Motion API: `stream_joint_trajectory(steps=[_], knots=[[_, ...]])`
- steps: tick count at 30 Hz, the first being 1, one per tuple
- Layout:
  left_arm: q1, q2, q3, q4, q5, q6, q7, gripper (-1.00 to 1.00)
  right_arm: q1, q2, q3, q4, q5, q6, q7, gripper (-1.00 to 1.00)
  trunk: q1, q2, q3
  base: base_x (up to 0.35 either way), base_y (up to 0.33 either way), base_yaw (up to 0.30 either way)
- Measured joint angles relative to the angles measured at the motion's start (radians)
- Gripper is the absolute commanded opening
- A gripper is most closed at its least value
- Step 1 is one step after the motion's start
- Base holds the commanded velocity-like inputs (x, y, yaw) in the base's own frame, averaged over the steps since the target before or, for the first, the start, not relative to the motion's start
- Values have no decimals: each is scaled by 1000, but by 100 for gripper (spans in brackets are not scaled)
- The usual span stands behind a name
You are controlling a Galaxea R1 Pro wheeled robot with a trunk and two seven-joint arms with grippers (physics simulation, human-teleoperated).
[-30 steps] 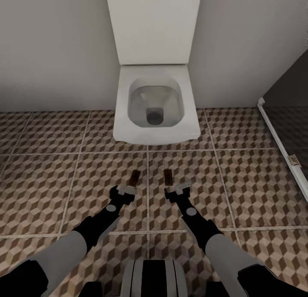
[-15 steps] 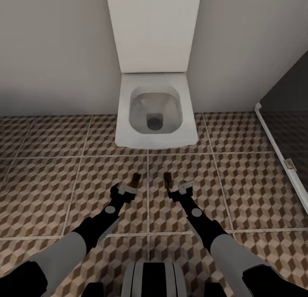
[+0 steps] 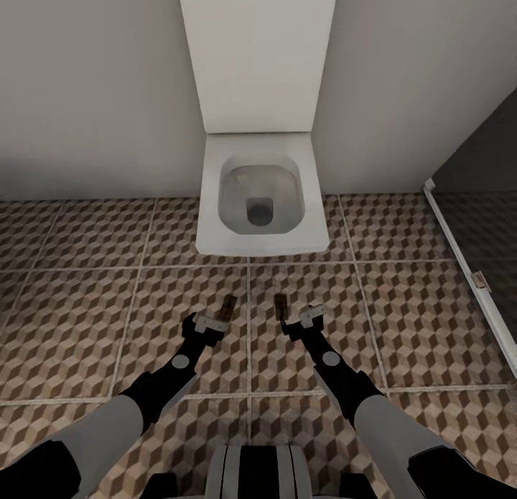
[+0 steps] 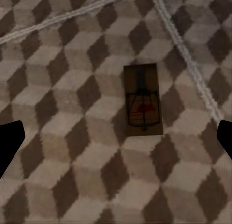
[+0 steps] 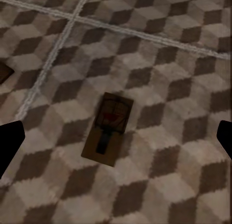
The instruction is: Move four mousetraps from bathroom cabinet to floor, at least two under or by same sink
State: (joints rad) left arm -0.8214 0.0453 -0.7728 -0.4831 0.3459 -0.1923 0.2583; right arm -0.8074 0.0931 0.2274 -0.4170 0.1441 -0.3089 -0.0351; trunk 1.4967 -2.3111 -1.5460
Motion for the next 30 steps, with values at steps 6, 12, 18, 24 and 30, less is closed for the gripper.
stream_joint_trajectory(steps=[6,12,18,24,30], knots=[[2,-2,-4,66,2,-64,-5,100,1,-13,0,1,0,0,1,100,-23,42,19,0,0,0],[3,-11,-5,148,4,-131,-32,100,1,-27,0,19,-2,-1,2,100,-46,84,38,0,0,0],[5,-24,-5,236,4,-204,-47,100,1,-31,1,65,-2,-29,2,100,-69,126,56,0,0,0],[7,-36,-5,326,3,-274,-51,100,1,-32,2,144,-1,-94,1,100,-92,168,75,0,0,0],[8,-50,-5,405,5,-342,-53,100,1,-33,2,207,-1,-148,0,100,-115,210,94,0,0,0]])
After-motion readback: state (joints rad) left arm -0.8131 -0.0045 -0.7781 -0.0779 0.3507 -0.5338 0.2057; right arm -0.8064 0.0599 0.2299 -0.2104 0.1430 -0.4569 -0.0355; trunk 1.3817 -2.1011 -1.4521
